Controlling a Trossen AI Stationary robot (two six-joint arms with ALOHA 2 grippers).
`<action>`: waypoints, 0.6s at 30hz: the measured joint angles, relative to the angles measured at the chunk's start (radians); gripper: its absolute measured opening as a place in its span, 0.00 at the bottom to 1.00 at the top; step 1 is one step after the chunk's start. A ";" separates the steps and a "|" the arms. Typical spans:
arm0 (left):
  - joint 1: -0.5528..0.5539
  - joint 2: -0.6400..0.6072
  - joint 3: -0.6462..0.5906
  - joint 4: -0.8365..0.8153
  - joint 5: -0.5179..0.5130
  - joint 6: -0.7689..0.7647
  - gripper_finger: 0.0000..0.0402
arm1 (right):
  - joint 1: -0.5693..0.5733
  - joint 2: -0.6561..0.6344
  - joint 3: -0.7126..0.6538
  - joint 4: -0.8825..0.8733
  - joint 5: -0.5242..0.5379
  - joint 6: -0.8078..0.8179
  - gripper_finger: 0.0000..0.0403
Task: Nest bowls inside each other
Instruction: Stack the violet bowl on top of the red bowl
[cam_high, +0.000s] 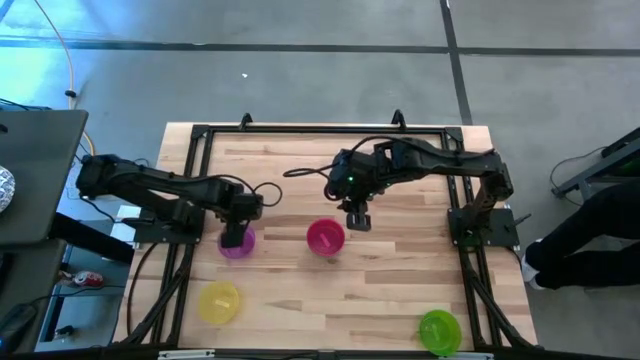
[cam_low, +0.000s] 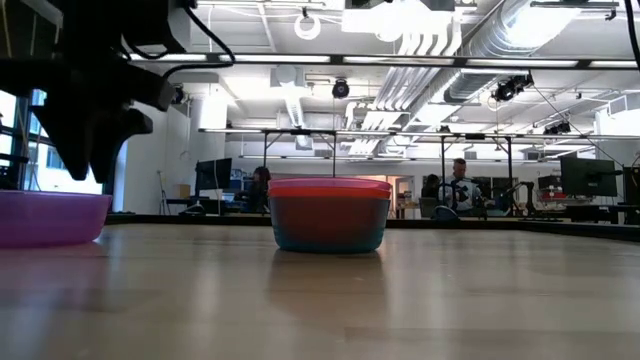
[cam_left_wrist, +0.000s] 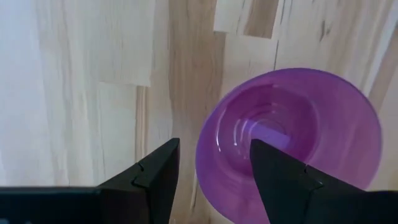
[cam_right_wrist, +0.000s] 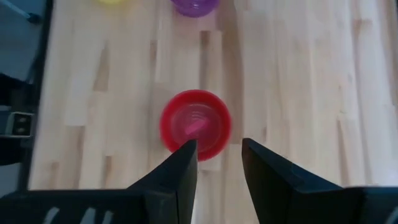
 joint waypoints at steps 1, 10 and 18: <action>0.000 0.010 0.000 0.002 -0.001 0.006 0.46 | 0.006 -0.004 0.000 0.001 -0.011 0.001 0.30; 0.005 0.087 0.000 0.046 -0.008 0.057 0.46 | 0.074 -0.112 0.000 0.089 -0.035 0.031 0.30; 0.057 0.132 0.000 0.084 0.006 0.108 0.38 | 0.130 -0.247 0.000 0.114 0.094 0.100 0.30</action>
